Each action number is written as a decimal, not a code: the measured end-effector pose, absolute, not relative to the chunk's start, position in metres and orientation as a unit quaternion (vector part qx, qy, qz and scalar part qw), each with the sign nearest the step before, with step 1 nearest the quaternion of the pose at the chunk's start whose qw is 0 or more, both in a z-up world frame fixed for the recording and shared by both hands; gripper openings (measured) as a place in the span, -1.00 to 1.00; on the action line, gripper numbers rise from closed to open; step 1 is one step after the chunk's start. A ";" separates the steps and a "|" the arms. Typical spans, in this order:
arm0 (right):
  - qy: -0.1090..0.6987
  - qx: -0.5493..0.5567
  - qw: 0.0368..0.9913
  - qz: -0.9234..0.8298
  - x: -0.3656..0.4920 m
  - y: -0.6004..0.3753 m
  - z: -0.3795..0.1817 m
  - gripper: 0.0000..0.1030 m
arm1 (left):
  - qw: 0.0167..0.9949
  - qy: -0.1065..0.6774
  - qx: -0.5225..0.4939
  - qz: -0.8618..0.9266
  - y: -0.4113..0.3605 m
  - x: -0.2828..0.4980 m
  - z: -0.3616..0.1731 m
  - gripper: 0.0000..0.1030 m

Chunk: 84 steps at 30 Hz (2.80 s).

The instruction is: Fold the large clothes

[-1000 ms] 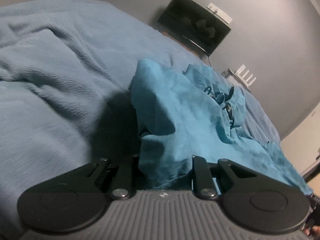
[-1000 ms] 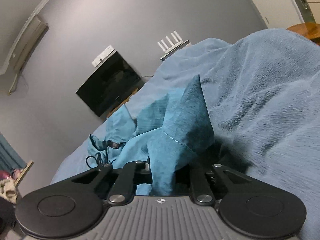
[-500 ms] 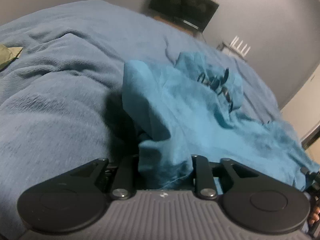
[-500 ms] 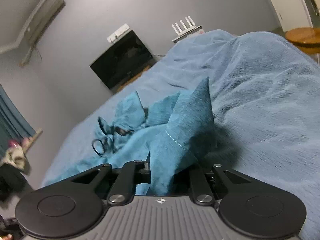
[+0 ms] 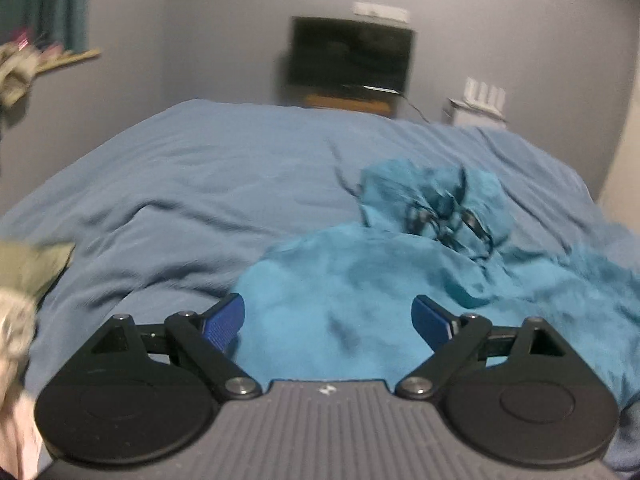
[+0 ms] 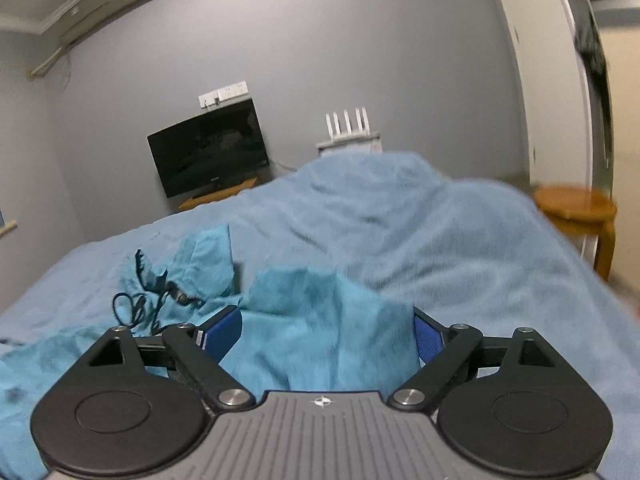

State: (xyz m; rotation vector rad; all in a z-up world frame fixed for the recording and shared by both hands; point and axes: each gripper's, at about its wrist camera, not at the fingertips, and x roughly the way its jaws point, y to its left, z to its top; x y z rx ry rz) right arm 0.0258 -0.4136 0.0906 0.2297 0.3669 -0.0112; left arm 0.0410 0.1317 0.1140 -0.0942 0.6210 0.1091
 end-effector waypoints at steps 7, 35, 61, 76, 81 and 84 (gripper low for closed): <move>0.156 0.048 0.987 0.001 0.047 -0.381 0.110 0.84 | 0.951 0.308 0.005 0.008 0.082 0.101 0.106 0.75; 0.334 0.041 0.934 0.117 0.267 -0.268 0.040 0.70 | 0.913 0.402 -0.061 -0.008 0.088 0.253 -0.004 0.75; 0.228 0.218 0.911 0.265 0.393 -0.277 0.084 -0.93 | 0.905 0.415 -0.091 -0.011 0.104 0.264 -0.023 0.80; 0.147 0.128 0.925 0.326 0.114 -0.370 0.121 -0.95 | 0.930 0.321 -0.158 0.079 0.139 0.196 0.015 0.81; 0.199 0.108 0.926 0.303 0.046 -0.397 0.094 -0.99 | 0.946 0.256 -0.155 0.126 0.152 0.155 0.045 0.81; 0.252 0.115 0.928 0.250 0.027 -0.419 0.078 -0.92 | 0.953 0.233 -0.146 0.130 0.155 0.137 0.055 0.81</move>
